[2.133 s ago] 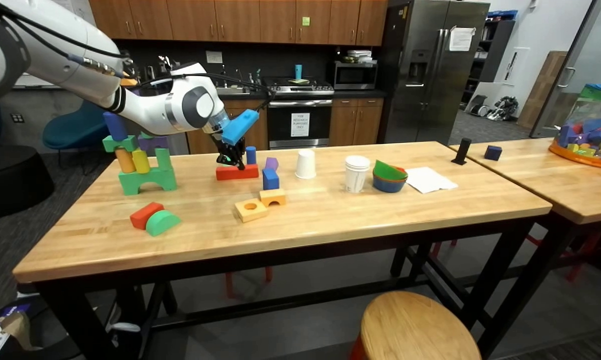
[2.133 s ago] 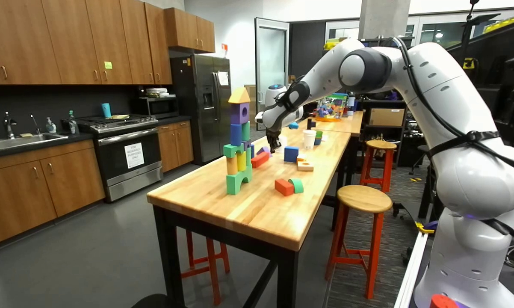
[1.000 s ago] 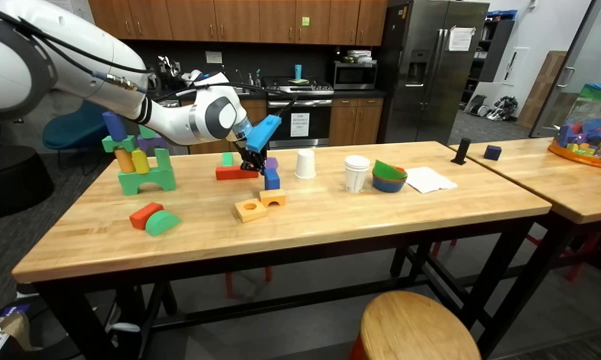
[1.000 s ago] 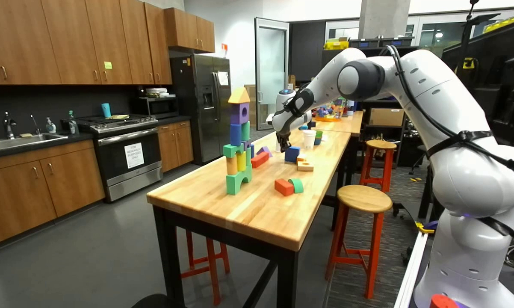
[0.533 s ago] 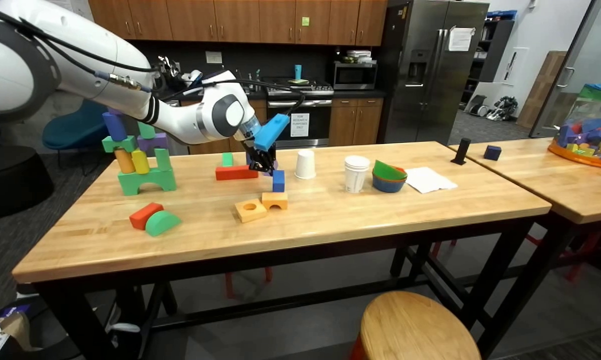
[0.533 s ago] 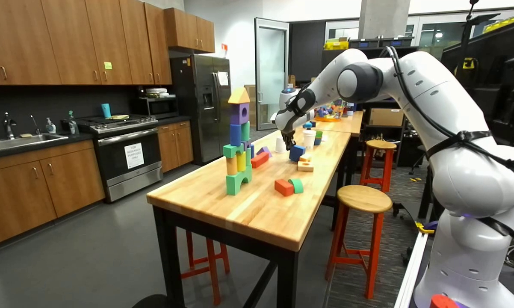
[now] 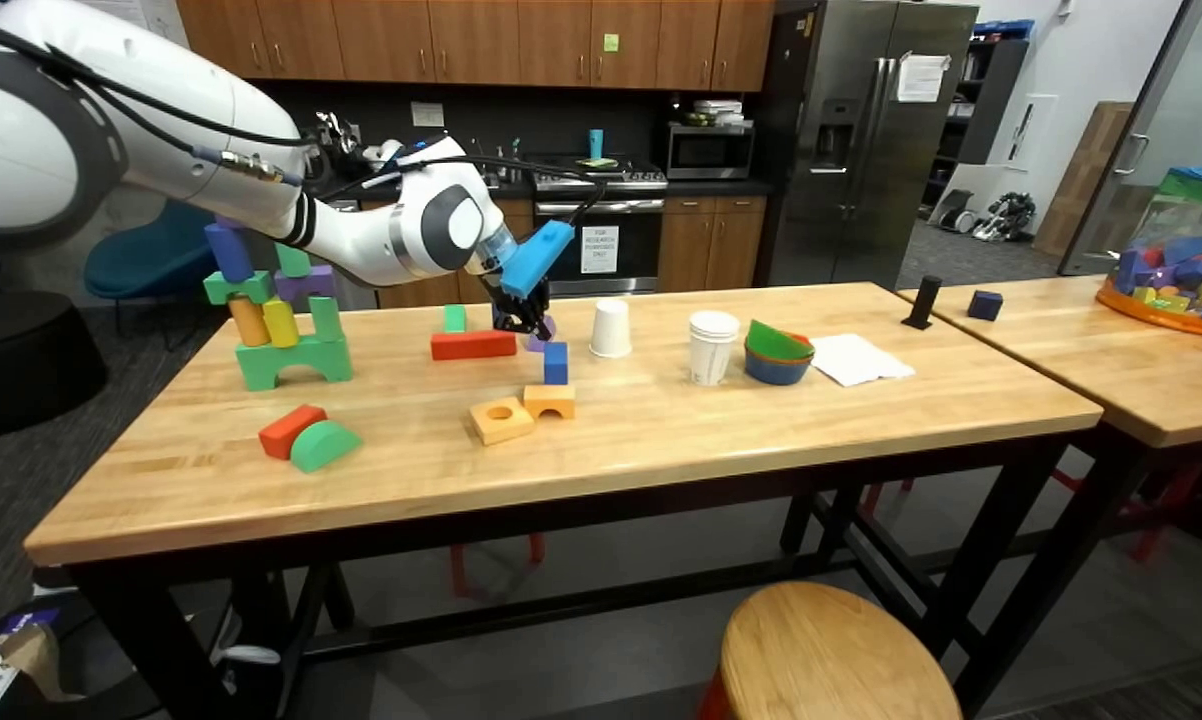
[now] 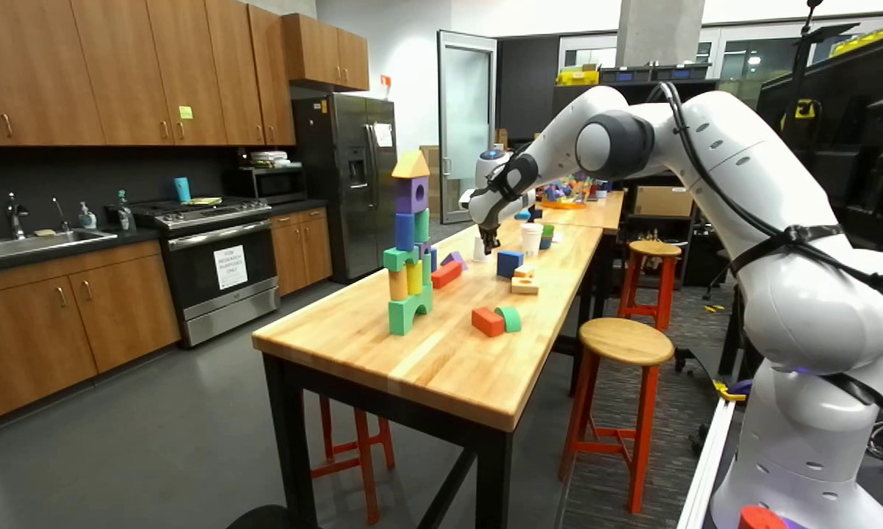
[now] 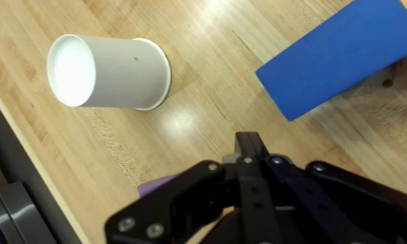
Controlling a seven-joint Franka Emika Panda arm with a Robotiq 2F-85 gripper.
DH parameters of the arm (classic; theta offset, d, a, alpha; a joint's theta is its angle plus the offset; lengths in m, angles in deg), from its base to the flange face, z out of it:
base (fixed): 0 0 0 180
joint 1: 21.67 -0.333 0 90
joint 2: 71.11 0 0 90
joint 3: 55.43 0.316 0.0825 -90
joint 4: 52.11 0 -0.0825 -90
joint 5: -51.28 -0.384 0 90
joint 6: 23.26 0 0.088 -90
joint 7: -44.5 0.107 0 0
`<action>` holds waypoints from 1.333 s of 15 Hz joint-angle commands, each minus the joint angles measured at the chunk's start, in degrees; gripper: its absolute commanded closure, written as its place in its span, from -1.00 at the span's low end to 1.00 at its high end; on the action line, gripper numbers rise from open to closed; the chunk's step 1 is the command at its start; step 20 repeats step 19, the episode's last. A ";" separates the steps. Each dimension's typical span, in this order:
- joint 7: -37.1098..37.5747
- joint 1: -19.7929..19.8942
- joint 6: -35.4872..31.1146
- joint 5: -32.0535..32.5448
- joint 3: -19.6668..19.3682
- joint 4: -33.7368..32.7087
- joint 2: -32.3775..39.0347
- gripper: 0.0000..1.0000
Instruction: Move the blue block to the right
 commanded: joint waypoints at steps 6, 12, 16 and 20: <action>2.04 0.71 -0.81 0.74 1.05 -0.48 0.39 0.46; 2.04 0.75 -0.82 0.73 1.07 -0.48 0.44 0.46; 2.04 0.75 -0.82 0.73 1.07 -0.48 0.44 0.46; 2.04 0.75 -0.82 0.73 1.08 -0.48 0.44 0.46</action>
